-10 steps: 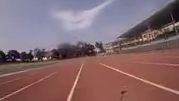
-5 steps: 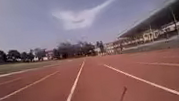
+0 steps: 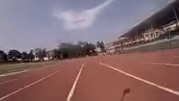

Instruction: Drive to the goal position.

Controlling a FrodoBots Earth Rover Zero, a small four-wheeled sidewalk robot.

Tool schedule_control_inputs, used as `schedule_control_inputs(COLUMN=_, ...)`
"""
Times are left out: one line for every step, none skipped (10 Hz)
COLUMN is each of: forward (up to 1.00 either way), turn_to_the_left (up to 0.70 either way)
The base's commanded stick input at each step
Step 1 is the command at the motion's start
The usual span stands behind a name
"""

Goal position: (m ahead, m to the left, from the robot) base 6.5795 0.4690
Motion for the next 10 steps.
schedule_control_inputs(forward=0.7, turn_to_the_left=0.0)
schedule_control_inputs(forward=0.7, turn_to_the_left=0.0)
schedule_control_inputs(forward=0.7, turn_to_the_left=0.0)
schedule_control_inputs(forward=0.7, turn_to_the_left=0.0)
schedule_control_inputs(forward=0.7, turn_to_the_left=0.0)
schedule_control_inputs(forward=0.7, turn_to_the_left=0.0)
schedule_control_inputs(forward=0.7, turn_to_the_left=0.0)
schedule_control_inputs(forward=0.7, turn_to_the_left=0.0)
schedule_control_inputs(forward=0.7, turn_to_the_left=0.0)
schedule_control_inputs(forward=0.7, turn_to_the_left=0.0)
